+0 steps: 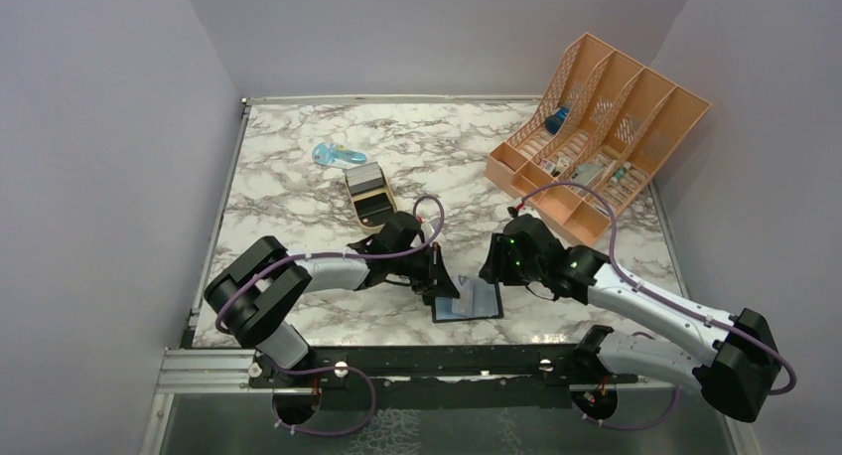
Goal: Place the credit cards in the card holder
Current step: Turn over the card slot in the card holder, then insert the credit card into the card holder.
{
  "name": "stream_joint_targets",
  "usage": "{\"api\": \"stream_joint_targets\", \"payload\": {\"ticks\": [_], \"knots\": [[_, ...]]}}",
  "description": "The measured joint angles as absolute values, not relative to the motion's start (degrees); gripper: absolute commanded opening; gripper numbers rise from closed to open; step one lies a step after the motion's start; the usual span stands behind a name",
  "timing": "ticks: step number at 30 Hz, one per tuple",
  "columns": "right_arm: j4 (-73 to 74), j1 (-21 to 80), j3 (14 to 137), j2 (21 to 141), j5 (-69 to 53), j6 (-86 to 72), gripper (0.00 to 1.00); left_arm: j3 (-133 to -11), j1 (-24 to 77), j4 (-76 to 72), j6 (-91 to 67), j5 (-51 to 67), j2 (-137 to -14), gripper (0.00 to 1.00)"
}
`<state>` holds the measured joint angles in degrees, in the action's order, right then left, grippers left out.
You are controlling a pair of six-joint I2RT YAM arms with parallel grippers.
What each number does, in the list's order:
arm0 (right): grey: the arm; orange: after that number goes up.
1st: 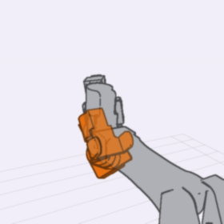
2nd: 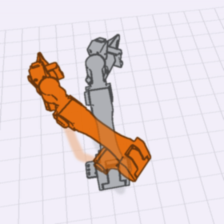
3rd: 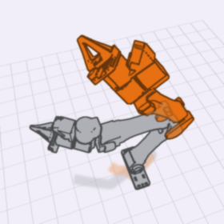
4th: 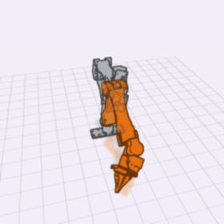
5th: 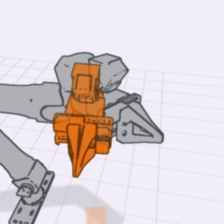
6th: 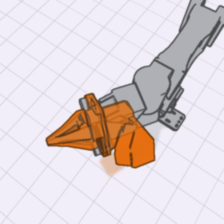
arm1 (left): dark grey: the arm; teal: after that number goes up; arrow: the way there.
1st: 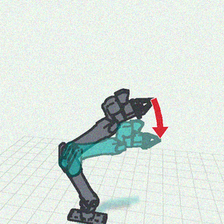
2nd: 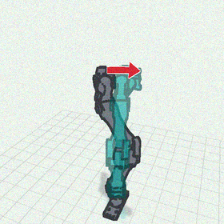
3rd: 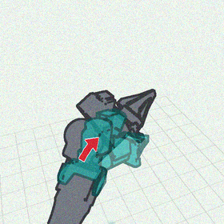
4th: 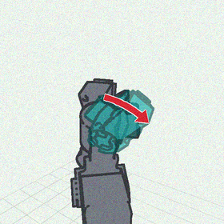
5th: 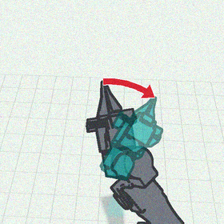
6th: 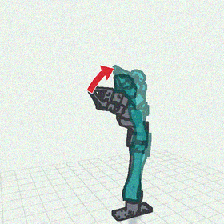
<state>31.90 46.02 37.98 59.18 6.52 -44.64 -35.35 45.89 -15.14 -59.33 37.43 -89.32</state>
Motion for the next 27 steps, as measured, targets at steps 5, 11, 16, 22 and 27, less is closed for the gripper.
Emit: {"api": "stream_joint_targets", "payload": {"ticks": [5,11,16,22,27], "knots": [[31.62,46.02,37.21,59.61,6.61,-44.47,0.35,-35.35,45.89,-14.63,-58.15,35.59,-89.82,0.00],[30.24,46.02,33.61,63.35,6.52,-44.47,0.34,-35.31,45.89,-14.63,-57.69,35.24,-90.74,0.00],[29.36,46.02,32.25,66.04,6.52,-44.27,0.35,-35.22,45.89,-14.63,-56.90,35.24,-90.74,0.00],[27.44,46.02,31.64,68.73,6.52,-43.88,0.30,-35.09,45.89,-14.68,-56.80,35.24,-90.76,0.00],[26.70,46.02,31.70,69.38,6.66,-43.99,0.27,-34.28,45.76,-14.70,-57.36,35.24,-90.76,0.00]]}}
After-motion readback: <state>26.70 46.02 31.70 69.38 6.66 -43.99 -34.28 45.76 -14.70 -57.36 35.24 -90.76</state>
